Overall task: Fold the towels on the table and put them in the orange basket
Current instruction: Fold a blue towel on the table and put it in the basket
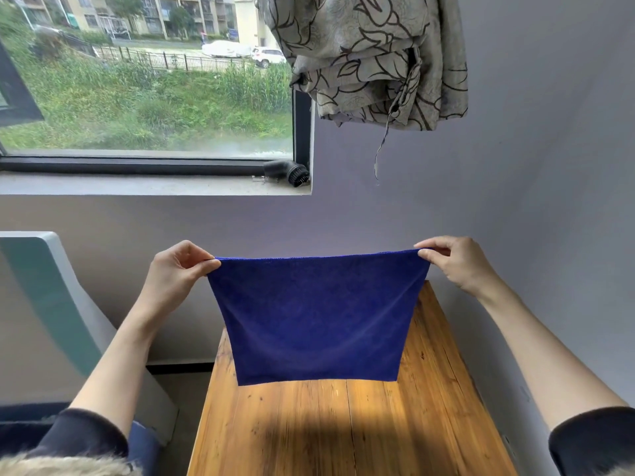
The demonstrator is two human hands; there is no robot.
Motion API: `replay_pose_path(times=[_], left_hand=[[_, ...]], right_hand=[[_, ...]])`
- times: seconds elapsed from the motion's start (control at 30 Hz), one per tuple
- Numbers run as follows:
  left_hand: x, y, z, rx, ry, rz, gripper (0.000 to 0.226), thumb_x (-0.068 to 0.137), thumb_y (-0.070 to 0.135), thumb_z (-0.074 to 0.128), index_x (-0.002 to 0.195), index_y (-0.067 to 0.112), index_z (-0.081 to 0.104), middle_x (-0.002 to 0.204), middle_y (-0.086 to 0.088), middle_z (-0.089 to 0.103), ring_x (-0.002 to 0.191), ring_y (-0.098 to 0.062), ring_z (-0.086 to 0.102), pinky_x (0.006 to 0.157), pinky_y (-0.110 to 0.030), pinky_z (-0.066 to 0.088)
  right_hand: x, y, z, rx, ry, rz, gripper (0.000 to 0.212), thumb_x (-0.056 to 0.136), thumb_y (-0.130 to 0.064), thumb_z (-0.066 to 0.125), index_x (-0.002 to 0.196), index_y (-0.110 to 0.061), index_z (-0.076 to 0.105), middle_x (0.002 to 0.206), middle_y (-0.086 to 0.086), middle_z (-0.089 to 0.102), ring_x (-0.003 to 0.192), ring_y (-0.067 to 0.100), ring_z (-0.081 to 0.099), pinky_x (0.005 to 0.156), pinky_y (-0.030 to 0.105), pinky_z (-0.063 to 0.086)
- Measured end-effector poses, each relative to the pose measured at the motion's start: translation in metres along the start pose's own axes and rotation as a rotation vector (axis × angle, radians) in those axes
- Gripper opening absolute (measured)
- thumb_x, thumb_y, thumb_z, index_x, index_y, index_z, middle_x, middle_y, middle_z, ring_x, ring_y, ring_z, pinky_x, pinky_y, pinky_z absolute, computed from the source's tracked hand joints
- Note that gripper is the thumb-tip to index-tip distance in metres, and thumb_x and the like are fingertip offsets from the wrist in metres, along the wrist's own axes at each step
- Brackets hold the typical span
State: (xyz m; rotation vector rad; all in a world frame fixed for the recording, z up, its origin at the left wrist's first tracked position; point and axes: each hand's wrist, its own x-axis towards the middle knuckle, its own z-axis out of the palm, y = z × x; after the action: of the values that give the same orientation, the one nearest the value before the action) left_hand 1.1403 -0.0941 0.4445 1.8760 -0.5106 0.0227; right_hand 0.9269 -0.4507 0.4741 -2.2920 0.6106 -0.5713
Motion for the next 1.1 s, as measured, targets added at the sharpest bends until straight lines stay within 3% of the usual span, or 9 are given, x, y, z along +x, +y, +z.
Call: replay_pose_path(times=[0.2,0.27,0.37,0.53,0.8,0.87,0.97,1.03,1.1], left_hand=[[-0.003,-0.010,0.005,-0.004,-0.051,-0.032,0.012,0.079,0.000,0.070,0.082,0.010,0.064,0.076,-0.005,0.066,0.062,0.000,0.061,0.060,-0.003,0.045],[-0.001,-0.015,0.007,0.103,-0.103,-0.028,0.015,0.081,0.002,0.069,0.091,0.012,0.068,0.082,-0.003,0.068,0.073,-0.005,0.062,0.063,-0.001,0.044],[0.004,-0.025,0.015,0.294,-0.162,-0.017,0.012,0.083,0.003,0.066,0.087,0.014,0.070,0.085,-0.001,0.069,0.077,-0.010,0.061,0.065,0.000,0.041],[0.028,-0.023,0.043,0.478,-0.158,-0.019,0.008,0.087,0.005,0.060,0.090,0.008,0.067,0.094,-0.009,0.065,0.088,-0.024,0.057,0.078,-0.027,0.039],[0.046,0.003,0.053,0.195,-0.016,-0.009,0.006,0.089,0.009,0.058,0.092,0.011,0.063,0.091,-0.003,0.064,0.086,-0.017,0.057,0.079,-0.028,0.043],[0.036,0.002,0.050,0.108,-0.038,-0.012,0.007,0.088,0.007,0.060,0.092,0.011,0.064,0.088,-0.003,0.065,0.084,-0.015,0.058,0.078,-0.024,0.045],[0.009,-0.011,0.047,0.034,-0.112,-0.029,0.012,0.087,0.001,0.060,0.087,0.013,0.063,0.081,0.003,0.064,0.071,0.002,0.060,0.068,-0.008,0.045],[-0.016,-0.028,0.048,0.020,-0.170,-0.074,0.016,0.087,-0.001,0.059,0.083,0.014,0.063,0.080,0.003,0.065,0.066,0.008,0.059,0.064,-0.004,0.044],[-0.044,-0.048,0.051,0.048,-0.260,-0.131,0.017,0.086,-0.002,0.060,0.081,0.015,0.064,0.081,0.000,0.067,0.068,0.003,0.060,0.065,-0.004,0.044]], right_hand=[[-0.001,0.007,0.003,-0.099,-0.025,-0.063,0.013,0.089,-0.008,0.060,0.090,-0.009,0.072,0.088,0.000,0.067,0.085,0.015,0.060,0.076,0.019,0.043],[0.001,0.012,0.007,-0.123,-0.040,-0.073,0.013,0.089,-0.008,0.058,0.090,-0.009,0.071,0.089,0.002,0.066,0.083,0.015,0.058,0.067,0.008,0.040],[0.006,0.023,0.019,-0.187,-0.055,-0.068,0.015,0.092,-0.010,0.055,0.093,-0.008,0.070,0.092,0.004,0.065,0.083,0.014,0.055,0.069,0.015,0.037],[0.026,0.034,0.043,-0.197,0.045,0.074,0.019,0.095,-0.012,0.048,0.096,-0.004,0.065,0.101,0.012,0.067,0.090,0.022,0.055,0.075,0.024,0.035],[0.045,0.028,0.032,-0.179,0.222,0.080,0.021,0.096,-0.010,0.043,0.103,-0.003,0.062,0.103,0.016,0.067,0.096,0.032,0.058,0.075,0.028,0.039],[0.037,0.029,0.028,-0.150,0.262,0.046,0.021,0.096,-0.009,0.044,0.103,-0.002,0.062,0.103,0.014,0.067,0.093,0.029,0.058,0.072,0.022,0.036],[0.014,0.038,0.031,-0.074,0.252,0.002,0.018,0.095,-0.007,0.046,0.100,-0.002,0.062,0.094,0.007,0.064,0.084,0.017,0.053,0.067,0.013,0.031],[-0.008,0.053,0.037,-0.033,0.184,0.020,0.015,0.093,-0.005,0.049,0.097,-0.002,0.063,0.090,0.003,0.061,0.080,0.015,0.053,0.066,0.013,0.033],[-0.036,0.076,0.045,0.000,0.098,0.088,0.013,0.091,-0.003,0.052,0.094,-0.003,0.065,0.088,0.003,0.061,0.077,0.015,0.056,0.070,0.016,0.039]])
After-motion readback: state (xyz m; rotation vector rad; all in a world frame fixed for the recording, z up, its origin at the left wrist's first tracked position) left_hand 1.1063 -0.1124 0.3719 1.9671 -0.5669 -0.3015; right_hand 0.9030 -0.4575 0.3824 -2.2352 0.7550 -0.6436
